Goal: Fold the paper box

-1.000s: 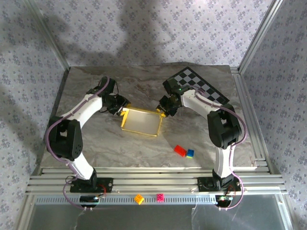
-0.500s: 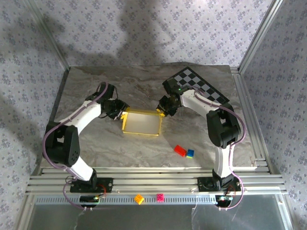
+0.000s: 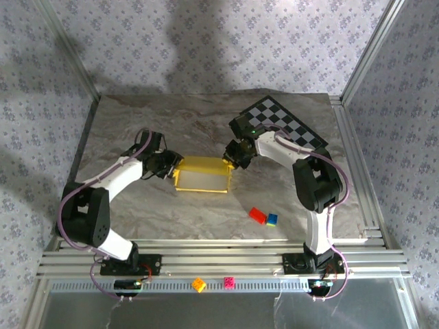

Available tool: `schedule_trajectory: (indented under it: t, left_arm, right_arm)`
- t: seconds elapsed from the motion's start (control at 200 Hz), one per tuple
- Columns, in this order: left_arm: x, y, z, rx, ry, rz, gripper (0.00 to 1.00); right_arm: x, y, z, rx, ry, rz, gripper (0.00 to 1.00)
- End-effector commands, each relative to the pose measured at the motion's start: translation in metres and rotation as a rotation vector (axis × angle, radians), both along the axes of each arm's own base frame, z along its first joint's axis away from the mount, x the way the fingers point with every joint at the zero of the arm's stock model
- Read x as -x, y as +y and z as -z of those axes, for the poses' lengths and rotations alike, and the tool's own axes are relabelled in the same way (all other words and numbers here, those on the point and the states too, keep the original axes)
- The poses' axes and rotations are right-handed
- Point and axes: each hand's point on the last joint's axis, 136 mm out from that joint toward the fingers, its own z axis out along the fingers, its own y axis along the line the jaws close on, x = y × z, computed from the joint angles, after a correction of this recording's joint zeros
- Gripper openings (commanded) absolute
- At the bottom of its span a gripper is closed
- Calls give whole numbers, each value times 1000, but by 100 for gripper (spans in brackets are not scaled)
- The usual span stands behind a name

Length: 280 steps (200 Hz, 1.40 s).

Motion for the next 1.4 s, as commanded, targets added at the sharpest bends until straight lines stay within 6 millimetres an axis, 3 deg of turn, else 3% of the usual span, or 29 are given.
schedule_trajectory:
  t: [0.0, 0.155, 0.3, 0.485, 0.665, 0.745, 0.815, 1.009, 1.184, 1.394]
  left_arm:
    - [22, -1, 15, 1, 71, -2, 40]
    - [35, 2, 18, -9, 95, 15, 46]
    - [52, 14, 18, -80, 147, 41, 68]
    - [49, 22, 4, -88, 112, 27, 71]
    - [50, 42, -17, -180, 83, 53, 71]
    - [47, 45, -29, -188, 36, 73, 63]
    - [47, 36, -32, -158, 19, 118, 57]
    - [55, 24, -19, -142, 47, 181, 55]
    - [66, 27, -2, -171, 78, 208, 48]
    - [73, 25, 14, -182, 96, 224, 46]
  right_arm:
    - [8, 2, 7, 31, -10, -45, 20]
    - [7, -1, 8, 56, -22, -65, 19]
    - [10, -4, 9, 78, -16, -80, 19]
    - [9, -4, 6, 85, -23, -95, 20]
    - [11, -6, 6, 96, -18, -102, 20]
    - [12, -7, 3, 97, -22, -106, 22]
    - [11, -8, -2, 100, -35, -111, 25]
    - [14, -13, -20, 111, -73, -141, 36]
    - [29, -18, -31, 108, -81, -166, 35]
    - [52, -16, -17, 100, -47, -190, 30]
